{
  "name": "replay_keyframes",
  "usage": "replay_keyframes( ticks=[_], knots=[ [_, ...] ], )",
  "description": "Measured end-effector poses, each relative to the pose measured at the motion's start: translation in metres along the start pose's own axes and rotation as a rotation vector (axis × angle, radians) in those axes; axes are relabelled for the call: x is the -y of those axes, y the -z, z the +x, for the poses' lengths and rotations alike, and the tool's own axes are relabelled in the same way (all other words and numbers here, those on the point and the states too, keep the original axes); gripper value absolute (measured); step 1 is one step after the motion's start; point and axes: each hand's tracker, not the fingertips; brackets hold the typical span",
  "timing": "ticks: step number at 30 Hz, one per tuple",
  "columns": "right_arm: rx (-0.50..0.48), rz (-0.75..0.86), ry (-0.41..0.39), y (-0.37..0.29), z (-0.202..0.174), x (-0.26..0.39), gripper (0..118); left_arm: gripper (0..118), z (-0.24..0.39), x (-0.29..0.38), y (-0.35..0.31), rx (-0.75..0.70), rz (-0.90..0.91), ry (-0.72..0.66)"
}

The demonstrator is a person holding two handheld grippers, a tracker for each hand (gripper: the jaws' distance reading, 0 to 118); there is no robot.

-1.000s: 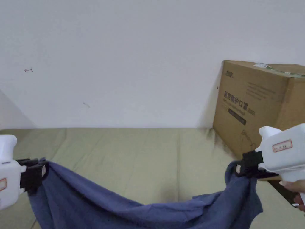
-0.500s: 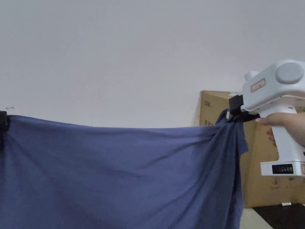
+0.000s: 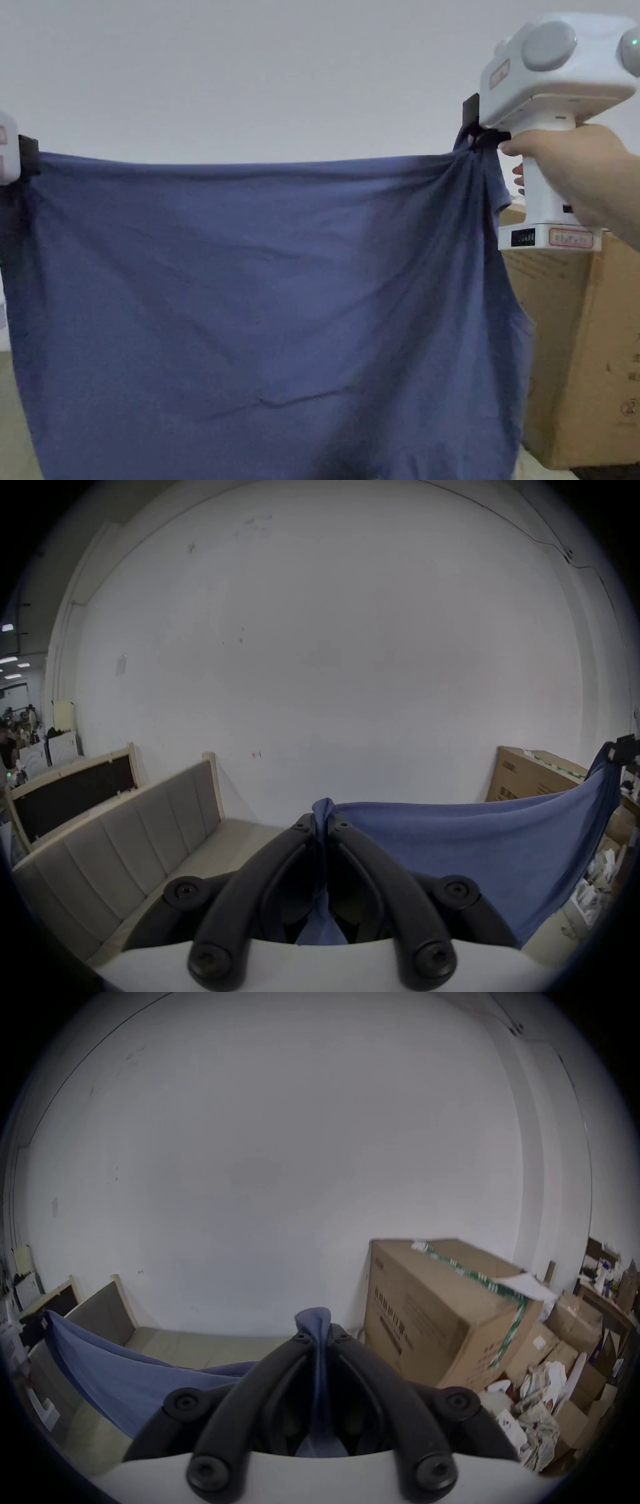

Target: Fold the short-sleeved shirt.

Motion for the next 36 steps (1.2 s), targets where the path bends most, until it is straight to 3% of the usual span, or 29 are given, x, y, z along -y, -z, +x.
replay_keyframes(
  ticks=[5, 9, 13, 16, 19, 22, 24, 26, 31, 36],
  knots=[
    [0.058, 0.088, -0.077, 0.022, -0.015, 0.016, 4, 5, 0.013, 0.014, 0.022, -0.058, 0.149, 0.077],
    [0.068, 0.079, -0.059, 0.048, -0.014, 0.09, 4, 5, 0.022, 0.07, 0.04, -0.021, 0.057, 0.079],
    [-0.03, -0.214, 0.017, 0.075, 0.003, 0.221, 4, 5, 0.015, 0.18, 0.045, 0.037, -0.18, 0.043],
    [-0.038, -0.449, 0.026, 0.068, 0.017, 0.35, 4, 5, 0.008, 0.285, 0.023, 0.091, -0.409, 0.053],
    [-0.054, -0.67, -0.005, 0.046, 0.036, 0.463, 4, 5, -0.007, 0.383, -0.017, 0.173, -0.654, 0.026],
    [-0.094, -0.801, -0.008, -0.01, 0.053, 0.537, 4, 5, -0.024, 0.443, -0.07, 0.226, -0.758, 0.117],
    [-0.157, -0.835, 0.033, -0.05, 0.07, 0.561, 4, 5, -0.04, 0.465, -0.102, 0.292, -0.796, 0.191],
    [-0.166, -0.811, 0.019, -0.09, 0.085, 0.565, 4, 5, -0.057, 0.472, -0.126, 0.315, -0.789, 0.225],
    [-0.233, -0.846, 0.008, -0.153, 0.118, 0.563, 4, 5, -0.092, 0.46, -0.174, 0.337, -0.814, 0.143],
    [-0.257, -0.871, -0.079, -0.197, 0.129, 0.559, 4, 5, -0.098, 0.454, -0.22, 0.434, -0.834, 0.213]
  ],
)
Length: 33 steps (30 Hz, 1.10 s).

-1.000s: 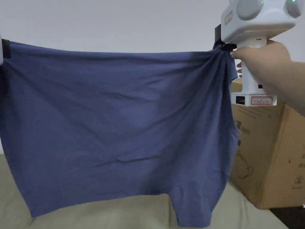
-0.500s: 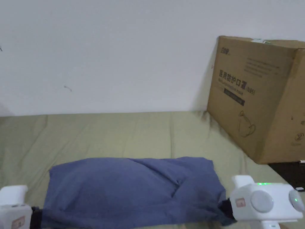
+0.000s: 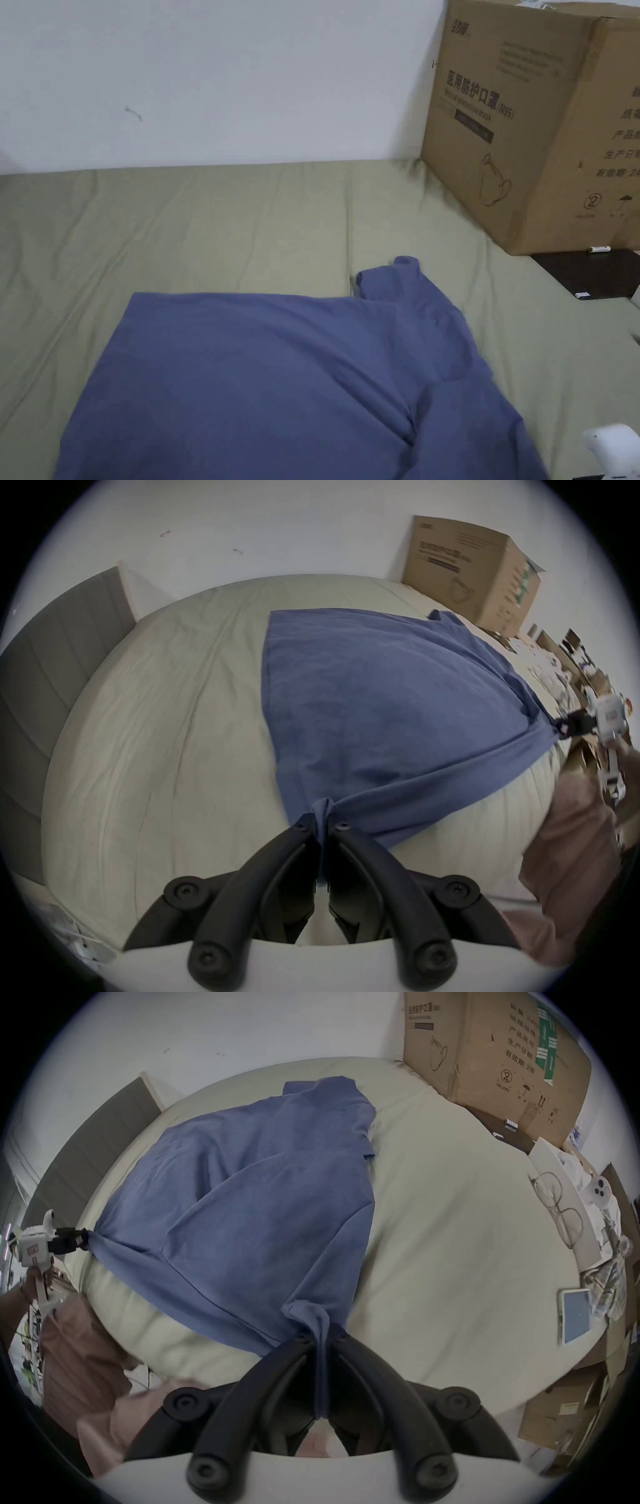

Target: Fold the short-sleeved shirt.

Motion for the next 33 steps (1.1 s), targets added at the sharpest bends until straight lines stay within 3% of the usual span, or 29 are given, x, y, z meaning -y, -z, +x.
replay_keyframes(
  ticks=[5, 6, 7, 8, 9, 10, 11, 13, 18, 22, 24, 25, 26, 27, 28, 30, 33],
  knots=[
    [0.027, -0.054, 0.024, -0.004, -0.003, 0.021, 4, 6, 0.019, 0.021, -0.019, 0.046, -0.024, -0.045],
    [0.023, -0.052, 0.03, -0.003, -0.002, 0.023, 5, 13, 0.02, 0.024, -0.021, 0.046, -0.021, -0.048],
    [0.016, -0.042, 0.04, -0.004, -0.003, 0.024, 13, 30, 0.022, 0.025, -0.023, 0.042, -0.019, -0.051],
    [0.024, -0.029, 0.053, -0.005, -0.004, 0.024, 34, 45, 0.022, 0.025, -0.025, 0.025, -0.02, -0.056],
    [0.056, -0.018, 0.063, -0.009, -0.006, 0.023, 65, 59, 0.021, 0.026, -0.03, 0.015, -0.019, -0.06],
    [0.08, -0.005, 0.067, -0.013, -0.007, 0.023, 105, 77, 0.02, 0.026, -0.035, 0.01, -0.016, -0.063],
    [0.086, 0.009, 0.076, -0.019, -0.006, 0.023, 118, 93, 0.02, 0.025, -0.043, 0.008, 0.002, -0.068],
    [0.087, 0.094, 0.108, -0.039, -0.005, 0.023, 118, 118, 0.019, 0.022, -0.058, -0.002, 0.048, -0.079],
    [0.008, 0.283, 0.243, -0.09, -0.029, 0.008, 118, 117, 0.036, -0.003, -0.107, 0.043, 0.335, -0.22],
    [-0.043, 0.647, 0.289, -0.13, -0.088, 0.01, 116, 115, 0.071, -0.016, -0.143, 0.005, 0.664, -0.322],
    [-0.031, 0.836, 0.284, -0.144, -0.118, 0.014, 110, 94, 0.1, -0.014, -0.159, -0.123, 0.843, -0.316],
    [-0.014, 0.908, 0.276, -0.149, -0.129, 0.017, 92, 58, 0.111, -0.014, -0.163, -0.184, 0.899, -0.313],
    [0.007, 0.978, 0.269, -0.148, -0.135, 0.019, 59, 26, 0.122, -0.015, -0.167, -0.24, 0.927, -0.31],
    [0.036, 0.995, 0.261, -0.149, -0.144, 0.016, 13, 4, 0.13, -0.016, -0.17, -0.281, 0.944, -0.304],
    [0.052, 0.983, 0.243, -0.15, -0.151, 0.013, 1, 3, 0.135, -0.016, -0.172, -0.285, 0.957, -0.298],
    [0.013, 0.966, 0.184, -0.151, -0.153, 0.004, 1, 3, 0.133, -0.019, -0.172, -0.26, 0.946, -0.267],
    [0.026, 0.936, 0.129, -0.157, -0.161, 0.001, 1, 3, 0.123, -0.03, -0.176, -0.345, 0.805, -0.146]
  ],
)
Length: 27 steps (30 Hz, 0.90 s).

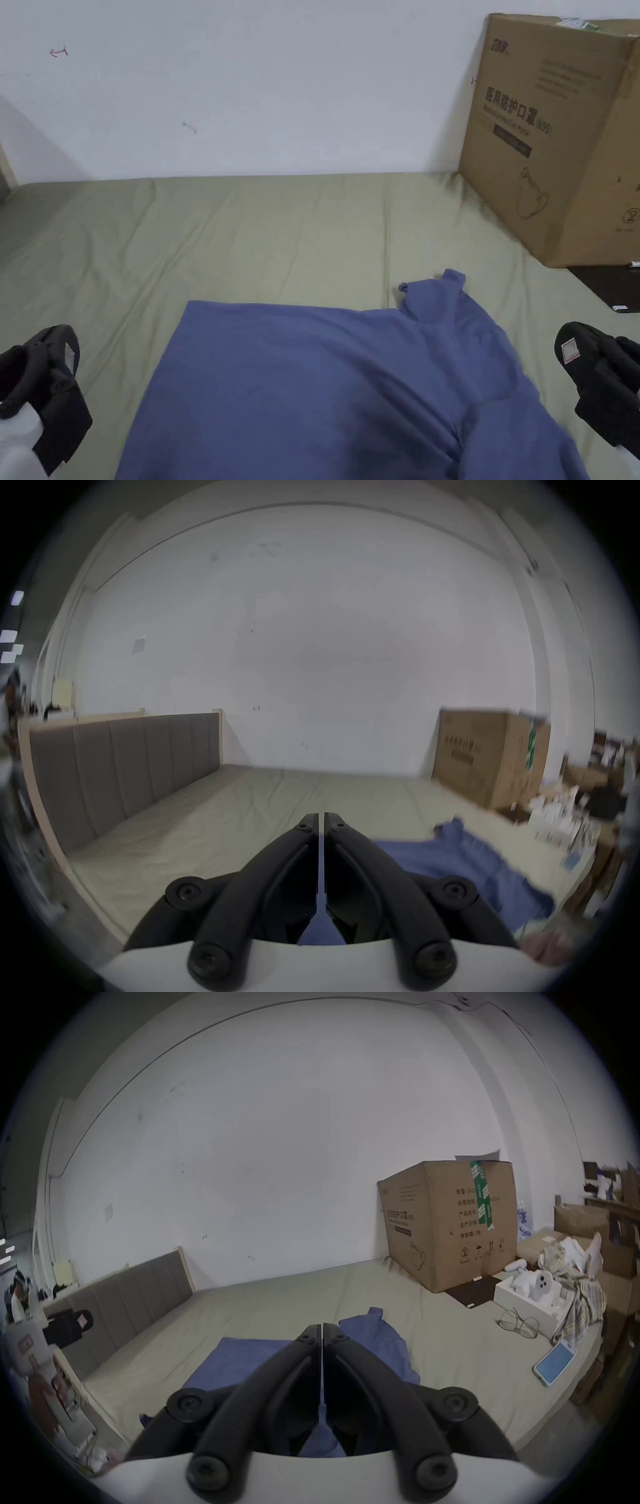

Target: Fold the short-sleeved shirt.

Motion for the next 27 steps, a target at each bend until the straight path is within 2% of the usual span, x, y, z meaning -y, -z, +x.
replay_keyframes(
  ticks=[1, 3, 5, 6, 7, 8, 9, 10, 11, 12, 13, 17, 21, 22, 23, 24, 25, 27],
  knots=[
    [-0.004, -0.014, -0.014, 0.002, 0.002, 0.002, 1, 3, -0.005, -0.002, 0.009, 0.011, -0.096, 0.04],
    [-0.007, -0.034, -0.026, 0.001, 0.002, 0.005, 1, 3, -0.023, 0.003, 0.038, 0.015, -0.435, 0.051],
    [-0.024, -0.074, -0.031, 0.004, 0.003, 0.013, 1, 4, -0.047, 0.027, 0.064, 0.116, -0.708, -0.06],
    [-0.03, -0.101, -0.036, 0.007, 0.004, 0.017, 1, 4, -0.058, 0.046, 0.072, 0.151, -0.763, -0.114],
    [-0.031, -0.12, -0.04, 0.009, 0.004, 0.02, 1, 11, -0.063, 0.061, 0.076, 0.149, -0.795, -0.137],
    [-0.032, -0.141, -0.04, 0.011, 0.005, 0.023, 1, 31, -0.068, 0.077, 0.08, 0.135, -0.824, -0.129],
    [-0.039, -0.171, -0.033, 0.015, 0.007, 0.028, 1, 67, -0.07, 0.092, 0.086, 0.101, -0.878, -0.104],
    [-0.042, -0.192, -0.028, 0.016, 0.008, 0.03, 1, 114, -0.072, 0.103, 0.091, 0.08, -0.92, -0.086],
    [-0.041, -0.208, -0.02, 0.018, 0.009, 0.032, 1, 117, -0.072, 0.117, 0.098, 0.072, -0.962, -0.056],
    [-0.041, -0.22, -0.011, 0.02, 0.01, 0.033, 1, 109, -0.074, 0.134, 0.102, 0.071, -0.985, -0.042],
    [-0.039, -0.229, -0.006, 0.021, 0.01, 0.035, 1, 109, -0.074, 0.142, 0.102, 0.089, -0.93, -0.04],
    [-0.001, -0.242, -0.026, 0.027, 0.013, 0.034, 1, 110, -0.069, 0.172, 0.124, 0.003, -1.02, 0.04],
    [0.017, -0.254, -0.016, 0.031, 0.021, 0.029, 1, 105, -0.061, 0.183, 0.13, -0.001, -0.982, 0.064],
    [0.028, -0.262, -0.022, 0.032, 0.023, 0.03, 1, 96, -0.055, 0.177, 0.127, -0.01, -0.969, 0.1],
    [0.045, -0.271, -0.033, 0.032, 0.025, 0.03, 1, 78, -0.047, 0.17, 0.121, 0.023, -0.928, 0.138],
    [0.061, -0.278, -0.043, 0.032, 0.029, 0.031, 1, 51, -0.036, 0.162, 0.115, 0.085, -0.898, 0.175],
    [0.072, -0.285, -0.044, 0.03, 0.035, 0.033, 1, 12, -0.028, 0.159, 0.113, 0.127, -0.888, 0.205],
    [0.088, -0.305, -0.025, 0.03, 0.047, 0.035, 1, 8, -0.016, 0.154, 0.112, 0.115, -0.903, 0.292]
  ],
)
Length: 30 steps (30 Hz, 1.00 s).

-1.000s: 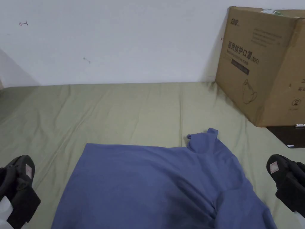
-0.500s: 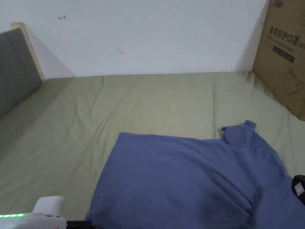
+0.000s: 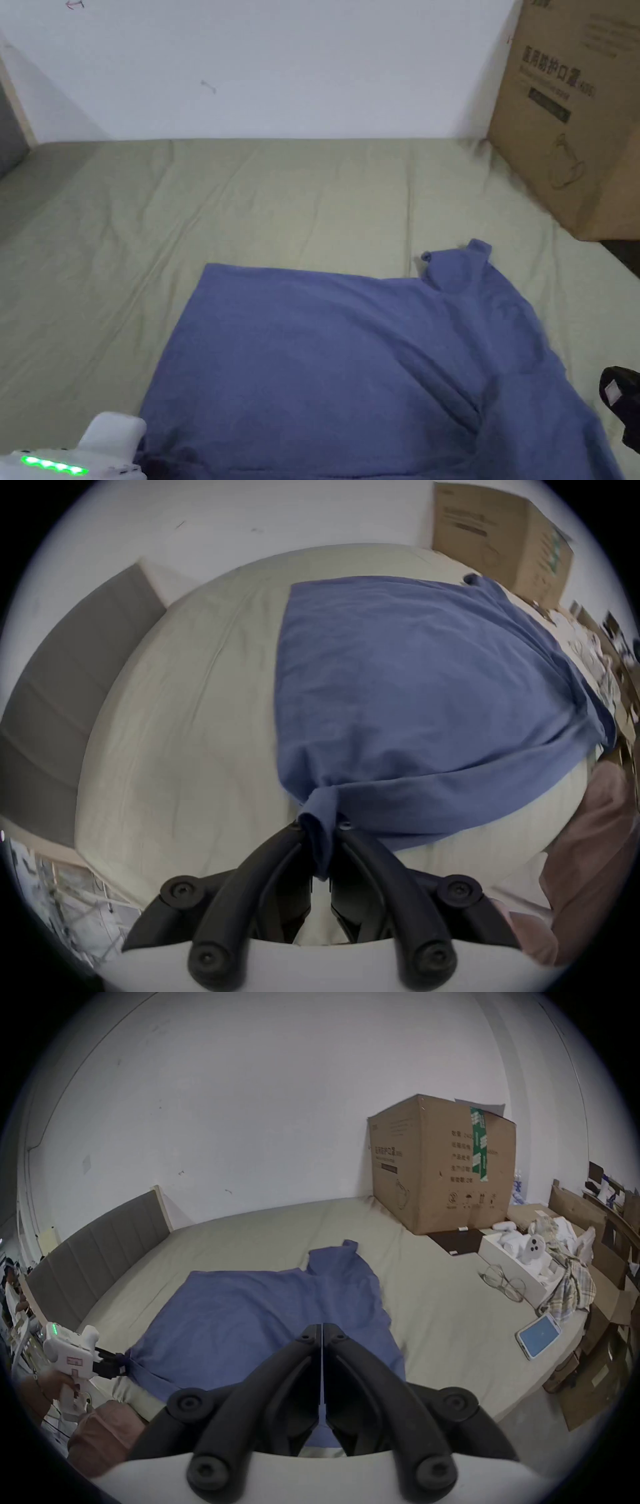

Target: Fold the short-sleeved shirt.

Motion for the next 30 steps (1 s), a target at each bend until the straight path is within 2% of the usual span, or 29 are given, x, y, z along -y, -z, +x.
replay_keyframes(
  ticks=[2, 5, 6, 8, 9, 11, 13, 15, 16, 17, 18, 19, 21, 22, 23, 25, 30],
  knots=[
    [-0.016, -0.036, 0.051, 0.004, 0.021, 0.005, 1, 8, -0.005, -0.006, -0.004, 0.147, -0.005, -0.062],
    [-0.043, -0.187, 0.09, 0.014, 0.049, 0.009, 1, 8, -0.026, -0.013, -0.018, 0.176, 0.026, -0.185],
    [-0.065, -0.275, 0.101, 0.019, 0.062, 0.014, 10, 8, -0.032, -0.013, -0.025, 0.192, 0.043, -0.216],
    [-0.027, -0.397, 0.122, 0.03, 0.079, 0.028, 98, 8, -0.04, -0.013, -0.036, 0.2, 0.062, -0.226],
    [0.003, -0.466, 0.128, 0.04, 0.088, 0.041, 118, 8, -0.034, -0.012, -0.047, 0.192, 0.076, -0.226],
    [-0.033, -0.528, 0.151, 0.051, 0.101, 0.059, 116, 8, -0.033, -0.01, -0.054, 0.188, 0.083, -0.222],
    [0.023, -0.626, 0.139, 0.067, 0.111, 0.074, 115, 8, -0.028, -0.007, -0.059, 0.207, 0.078, -0.224],
    [0.093, -0.677, 0.099, 0.081, 0.114, 0.094, 106, 8, -0.024, -0.002, -0.061, 0.186, 0.072, -0.206],
    [0.111, -0.677, 0.071, 0.083, 0.114, 0.098, 88, 8, -0.023, 0.0, -0.06, 0.179, 0.065, -0.201],
    [0.121, -0.66, 0.04, 0.082, 0.113, 0.099, 88, 8, -0.025, 0.001, -0.058, 0.174, 0.057, -0.197],
    [0.093, -0.656, 0.045, 0.078, 0.108, 0.089, 81, 8, -0.026, 0.004, -0.056, 0.175, 0.047, -0.201],
    [0.058, -0.65, 0.05, 0.076, 0.107, 0.087, 66, 8, -0.026, 0.005, -0.055, 0.179, 0.037, -0.207],
    [-0.042, -0.649, 0.096, 0.074, 0.102, 0.082, 23, 8, -0.029, 0.01, -0.052, 0.188, 0.022, -0.223],
    [-0.017, -0.648, 0.08, 0.072, 0.1, 0.08, 11, 8, -0.029, 0.012, -0.052, 0.188, 0.019, -0.225],
    [0.009, -0.641, 0.038, 0.07, 0.098, 0.077, 11, 8, -0.028, 0.014, -0.053, 0.188, 0.019, -0.225],
    [-0.01, -0.625, 0.028, 0.063, 0.102, 0.073, 9, 8, -0.031, 0.019, -0.056, 0.192, 0.023, -0.24],
    [-0.055, -0.566, 0.138, 0.028, 0.116, 0.062, 8, 7, -0.037, 0.035, -0.073, 0.208, 0.031, -0.299]
  ],
)
